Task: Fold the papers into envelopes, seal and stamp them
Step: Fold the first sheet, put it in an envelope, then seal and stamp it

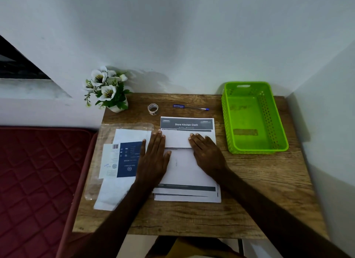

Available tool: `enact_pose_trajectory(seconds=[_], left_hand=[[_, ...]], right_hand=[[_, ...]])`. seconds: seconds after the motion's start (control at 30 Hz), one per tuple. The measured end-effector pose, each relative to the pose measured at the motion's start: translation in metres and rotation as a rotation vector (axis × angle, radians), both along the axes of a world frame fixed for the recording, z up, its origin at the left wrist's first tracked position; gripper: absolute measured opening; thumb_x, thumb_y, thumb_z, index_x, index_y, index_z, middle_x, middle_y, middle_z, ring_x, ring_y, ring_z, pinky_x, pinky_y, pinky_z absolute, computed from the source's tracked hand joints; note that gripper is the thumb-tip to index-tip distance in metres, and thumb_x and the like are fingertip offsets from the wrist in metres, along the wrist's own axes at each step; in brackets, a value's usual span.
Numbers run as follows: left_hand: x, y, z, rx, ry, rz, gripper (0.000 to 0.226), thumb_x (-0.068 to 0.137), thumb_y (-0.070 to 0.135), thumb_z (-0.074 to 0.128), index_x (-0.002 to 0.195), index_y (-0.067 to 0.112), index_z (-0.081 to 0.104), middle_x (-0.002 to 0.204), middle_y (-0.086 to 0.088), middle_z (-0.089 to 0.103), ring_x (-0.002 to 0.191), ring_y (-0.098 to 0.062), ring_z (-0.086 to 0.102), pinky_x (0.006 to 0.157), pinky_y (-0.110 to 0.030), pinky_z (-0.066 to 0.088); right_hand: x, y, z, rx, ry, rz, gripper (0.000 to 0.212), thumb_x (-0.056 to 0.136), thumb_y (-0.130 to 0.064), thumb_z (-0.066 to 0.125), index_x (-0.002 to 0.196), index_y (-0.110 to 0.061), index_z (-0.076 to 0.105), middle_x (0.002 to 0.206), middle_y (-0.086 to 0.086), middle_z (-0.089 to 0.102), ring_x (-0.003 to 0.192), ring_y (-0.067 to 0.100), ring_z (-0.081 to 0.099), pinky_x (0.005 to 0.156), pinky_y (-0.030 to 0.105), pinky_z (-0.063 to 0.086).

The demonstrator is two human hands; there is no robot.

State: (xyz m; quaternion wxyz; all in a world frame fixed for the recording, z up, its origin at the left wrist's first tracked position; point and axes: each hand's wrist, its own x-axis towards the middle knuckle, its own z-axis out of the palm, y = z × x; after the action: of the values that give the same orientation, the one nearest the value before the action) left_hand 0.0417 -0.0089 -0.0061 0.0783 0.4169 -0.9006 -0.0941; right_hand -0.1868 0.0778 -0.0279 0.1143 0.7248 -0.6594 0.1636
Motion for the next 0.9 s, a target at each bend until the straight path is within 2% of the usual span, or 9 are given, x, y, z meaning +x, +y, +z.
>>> enact_pose_trajectory(seconds=[0.07, 0.3, 0.5, 0.67, 0.9], left_hand=[[-0.003, -0.006, -0.002, -0.006, -0.037, -0.020, 0.064, 0.107, 0.048, 0.019, 0.161, 0.013, 0.025, 0.170, -0.007, 0.018, 0.158, -0.022, 0.011, 0.128, -0.050, 0.006], [-0.011, -0.016, -0.009, -0.042, -0.071, -0.045, 0.064, 0.105, 0.041, 0.030, 0.161, 0.011, 0.024, 0.169, -0.011, 0.020, 0.157, -0.027, 0.015, 0.127, -0.051, 0.010], [-0.015, -0.013, -0.014, -0.032, -0.070, -0.031, 0.066, 0.102, 0.039, 0.032, 0.160, 0.009, 0.026, 0.168, -0.013, 0.021, 0.157, -0.028, 0.015, 0.126, -0.053, 0.014], [-0.020, -0.011, -0.014, -0.041, -0.084, -0.019, 0.063, 0.105, 0.041, 0.030, 0.159, 0.007, 0.028, 0.168, -0.014, 0.022, 0.157, -0.029, 0.016, 0.126, -0.055, 0.013], [-0.021, -0.010, -0.014, -0.039, -0.071, 0.003, 0.065, 0.102, 0.038, 0.032, 0.160, 0.007, 0.026, 0.168, -0.013, 0.022, 0.157, -0.028, 0.016, 0.128, -0.051, 0.010]], right_hand=[[-0.001, -0.002, 0.000, 0.013, -0.010, -0.009, 0.045, 0.094, -0.013, 0.046, 0.135, -0.002, 0.062, 0.141, 0.017, 0.060, 0.129, 0.033, 0.060, 0.104, 0.051, 0.050], [0.002, -0.011, 0.005, 0.053, -0.043, -0.047, 0.048, 0.095, -0.022, 0.047, 0.136, -0.002, 0.061, 0.142, 0.017, 0.060, 0.131, 0.032, 0.058, 0.108, 0.058, 0.044], [0.029, -0.034, 0.024, 0.183, -0.129, -0.041, 0.062, 0.094, -0.037, 0.043, 0.148, -0.005, 0.049, 0.156, 0.013, 0.045, 0.148, 0.025, 0.038, 0.120, 0.063, 0.020], [0.051, -0.043, 0.020, 0.246, -0.159, -0.058, 0.056, 0.103, -0.034, 0.034, 0.149, -0.005, 0.046, 0.158, 0.014, 0.042, 0.149, 0.026, 0.035, 0.120, 0.058, 0.026], [0.043, -0.034, 0.014, 0.310, -0.197, -0.138, 0.057, 0.107, -0.037, 0.026, 0.155, -0.008, 0.037, 0.163, 0.011, 0.034, 0.152, 0.024, 0.030, 0.122, 0.051, 0.026]])
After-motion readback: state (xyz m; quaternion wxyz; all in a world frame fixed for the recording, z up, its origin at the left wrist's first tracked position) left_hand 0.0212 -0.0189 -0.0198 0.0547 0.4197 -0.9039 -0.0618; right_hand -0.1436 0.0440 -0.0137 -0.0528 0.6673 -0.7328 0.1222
